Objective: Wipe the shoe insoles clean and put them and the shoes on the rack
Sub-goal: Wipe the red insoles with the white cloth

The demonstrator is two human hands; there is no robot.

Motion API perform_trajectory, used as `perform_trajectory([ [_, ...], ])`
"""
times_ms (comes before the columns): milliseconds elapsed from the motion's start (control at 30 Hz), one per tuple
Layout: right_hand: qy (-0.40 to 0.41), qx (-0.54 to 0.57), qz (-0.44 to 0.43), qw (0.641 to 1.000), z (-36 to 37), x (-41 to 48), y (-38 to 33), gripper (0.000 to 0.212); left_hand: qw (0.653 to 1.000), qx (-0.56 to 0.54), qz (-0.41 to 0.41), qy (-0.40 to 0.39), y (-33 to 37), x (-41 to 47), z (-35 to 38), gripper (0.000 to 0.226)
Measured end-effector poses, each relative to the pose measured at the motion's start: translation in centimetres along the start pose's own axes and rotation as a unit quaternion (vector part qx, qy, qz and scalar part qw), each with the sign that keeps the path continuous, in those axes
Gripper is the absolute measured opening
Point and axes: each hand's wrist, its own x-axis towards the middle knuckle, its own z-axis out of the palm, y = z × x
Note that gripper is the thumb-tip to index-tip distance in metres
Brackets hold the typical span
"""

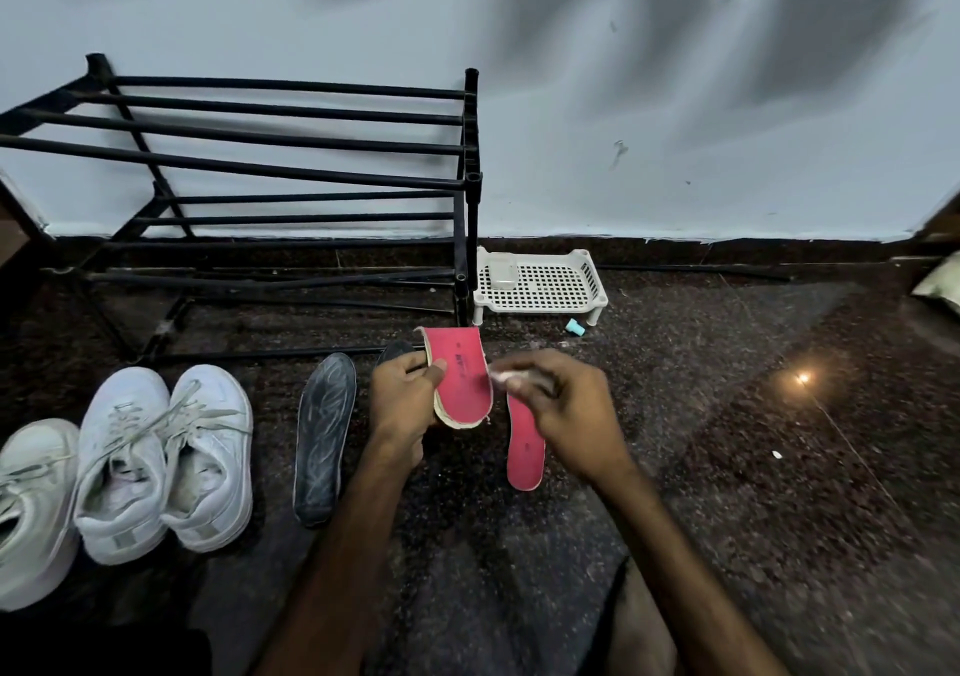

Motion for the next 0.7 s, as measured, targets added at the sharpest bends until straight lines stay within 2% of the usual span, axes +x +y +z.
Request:
perform_trajectory([
  [67, 0.051, -0.032, 0.082, 0.995, -0.3, 0.7, 0.2, 0.011, 1.000, -0.026, -0.001, -0.009, -0.1, -0.1, -0.1, 0.023],
  [133, 0.011, -0.070, 0.151, 0.986, 0.6, 1.0, 0.4, 0.014, 0.998, -0.059, 0.000, -0.029, -0.1, -0.5, 0.3, 0.018],
  [200, -0.004, -0.058, 0.178, 0.982, 1.9, 0.7, 0.5, 0.023, 0.995, -0.089, 0.002, -0.044, -0.1, -0.7, 0.7, 0.016],
  [267, 0.013, -0.056, 0.168, 0.984, 2.7, 0.5, 0.3, 0.023, 0.990, -0.130, -0.005, -0.062, 0.0, -0.7, 0.8, 0.027],
  [333, 0.007, -0.072, 0.153, 0.986, 2.6, 0.5, 0.0, 0.024, 0.970, -0.205, -0.051, -0.119, 0.2, -0.7, 0.6, 0.049],
  [467, -0.097, -0.106, 0.146, 0.979, 1.8, 0.4, -1.0, 0.023, 0.909, -0.322, -0.128, -0.231, 0.8, -0.7, 0.0, 0.083],
  [567, -0.121, -0.131, 0.154, 0.972, 1.8, 0.5, -1.6, 0.025, 0.898, -0.325, -0.138, -0.263, 0.7, -0.9, 0.5, 0.097],
  [700, -0.138, -0.173, 0.150, 0.964, 1.3, 0.8, -3.0, 0.030, 0.888, -0.343, -0.136, -0.274, 0.2, -0.6, 0.7, 0.101],
])
